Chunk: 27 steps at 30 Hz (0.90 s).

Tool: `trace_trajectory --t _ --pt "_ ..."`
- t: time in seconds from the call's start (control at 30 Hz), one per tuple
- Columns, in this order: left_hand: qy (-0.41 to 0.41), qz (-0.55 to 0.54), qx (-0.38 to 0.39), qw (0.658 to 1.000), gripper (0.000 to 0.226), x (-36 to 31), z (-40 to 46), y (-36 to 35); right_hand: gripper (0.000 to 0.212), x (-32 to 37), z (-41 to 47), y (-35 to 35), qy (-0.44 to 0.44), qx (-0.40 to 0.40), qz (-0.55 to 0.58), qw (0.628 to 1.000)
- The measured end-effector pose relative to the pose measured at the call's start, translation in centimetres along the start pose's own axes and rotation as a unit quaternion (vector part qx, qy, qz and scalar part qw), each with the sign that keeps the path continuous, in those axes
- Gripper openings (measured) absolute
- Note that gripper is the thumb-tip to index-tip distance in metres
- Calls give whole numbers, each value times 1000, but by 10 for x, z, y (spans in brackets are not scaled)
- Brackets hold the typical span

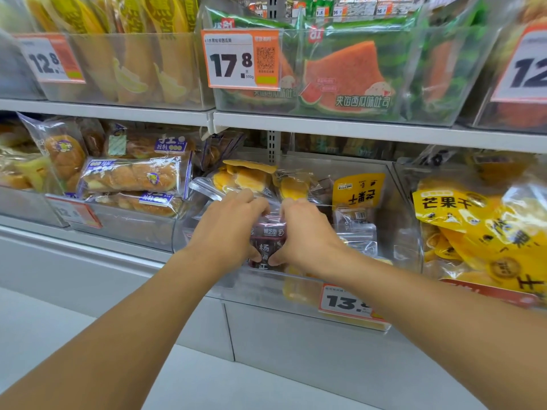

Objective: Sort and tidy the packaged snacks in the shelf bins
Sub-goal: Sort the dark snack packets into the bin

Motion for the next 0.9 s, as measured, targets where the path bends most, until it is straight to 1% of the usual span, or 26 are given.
trace_trajectory --t 0.03,0.1,0.17,0.2,0.3,0.37,0.4,0.43,0.5,0.57,0.67,0.7,0.8,0.83,0.87,0.9 --pt "7 15 4 1000 76 0 1 -1 80 2 1 -1 -1 7 7 1000" --pt "25 49 17 998 75 -2 2 0 78 2 1 1 9 62 19 998" --pt "24 80 21 996 77 -7 3 2 66 -3 0 17 23 128 18 991" --pt "19 98 18 995 77 -10 2 3 56 -9 0 30 29 134 9 991" --pt "-2 138 -1 990 74 -19 2 7 18 -34 5 72 23 68 -42 997" --pt "-8 139 1 990 77 -25 2 9 10 -54 11 81 19 37 -137 990" --pt "-13 135 5 991 78 -28 3 9 5 -60 12 79 14 45 -184 982" --pt "-19 128 9 992 78 -31 4 9 6 -66 12 73 4 65 -217 974" --pt "-26 103 19 994 78 -35 5 9 18 -73 13 59 -16 102 -232 967" --pt "-32 75 32 996 80 -36 5 8 23 -75 16 56 -28 105 -222 969" --pt "-36 36 56 997 80 -30 4 8 19 -77 23 57 -45 101 -196 974" --pt "-37 27 63 997 83 -26 4 9 22 -77 24 58 -40 95 -190 976" --pt "-40 19 74 996 89 -11 5 13 58 -78 24 60 -15 84 -159 984" --pt "-38 20 68 997 88 -6 5 12 64 -79 23 60 -7 93 -163 982" --pt "-33 16 61 997 86 -3 5 12 62 -79 24 60 -2 101 -173 980" --pt "-28 10 55 998 84 -1 5 10 52 -79 24 59 1 103 -184 977"
Point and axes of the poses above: each hand's wrist, its own z-axis towards the middle knuckle, its own y-axis out of the back of the hand, x = y × z, the point moved 2 cm from there along z, towards the middle knuckle, and after that the axes turned 12 degrees about -x, right-handed, at the moved point
